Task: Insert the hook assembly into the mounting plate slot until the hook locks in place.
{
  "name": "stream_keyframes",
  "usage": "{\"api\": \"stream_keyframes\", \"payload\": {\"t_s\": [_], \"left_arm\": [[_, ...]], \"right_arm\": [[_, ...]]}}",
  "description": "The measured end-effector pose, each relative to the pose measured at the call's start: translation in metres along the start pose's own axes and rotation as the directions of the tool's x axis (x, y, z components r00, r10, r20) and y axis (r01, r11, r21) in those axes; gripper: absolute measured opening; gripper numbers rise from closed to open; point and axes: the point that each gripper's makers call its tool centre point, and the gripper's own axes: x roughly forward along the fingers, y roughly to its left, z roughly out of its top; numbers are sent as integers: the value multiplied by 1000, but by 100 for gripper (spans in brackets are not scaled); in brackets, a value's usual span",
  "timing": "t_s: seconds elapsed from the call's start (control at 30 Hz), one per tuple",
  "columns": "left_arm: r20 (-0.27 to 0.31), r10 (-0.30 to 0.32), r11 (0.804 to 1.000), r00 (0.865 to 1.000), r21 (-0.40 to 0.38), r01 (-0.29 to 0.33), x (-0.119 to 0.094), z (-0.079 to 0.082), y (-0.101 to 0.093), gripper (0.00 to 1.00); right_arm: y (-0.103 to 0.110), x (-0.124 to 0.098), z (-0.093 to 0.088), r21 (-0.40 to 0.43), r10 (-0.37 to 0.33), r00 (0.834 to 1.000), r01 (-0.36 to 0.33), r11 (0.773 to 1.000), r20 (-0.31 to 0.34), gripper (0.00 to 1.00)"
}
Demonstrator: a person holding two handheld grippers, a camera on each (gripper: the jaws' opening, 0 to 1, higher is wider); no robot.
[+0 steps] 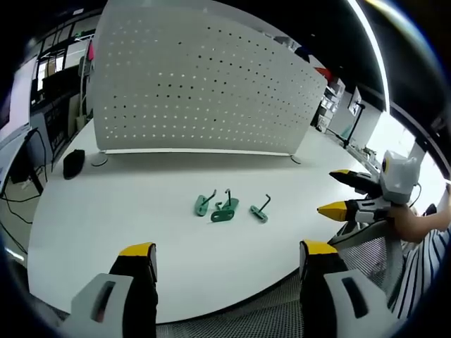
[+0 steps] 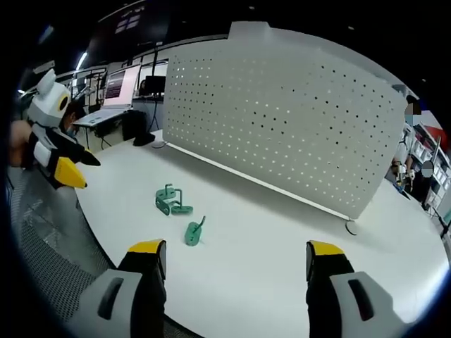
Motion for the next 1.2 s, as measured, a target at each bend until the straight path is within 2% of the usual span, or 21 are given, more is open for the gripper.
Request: {"api": "stream_keyframes", "payload": {"t_s": [0.6,1.0,1.2], "left_arm": [[9,-2,1000,1000,4,2,-2,1,-1,83],[2,-7,1000,1000,8,7,-1,0,-2,83],[5,-9,1000,1000,6,9,-2,0,-2,83]], "right_arm": [[4,0,2,8,18,1000,-18,1000,11,74],[4,0,0,22,24,1000,-24,999,4,67],[7,0,-3,32,40,999,-40,999,-13,60]]}}
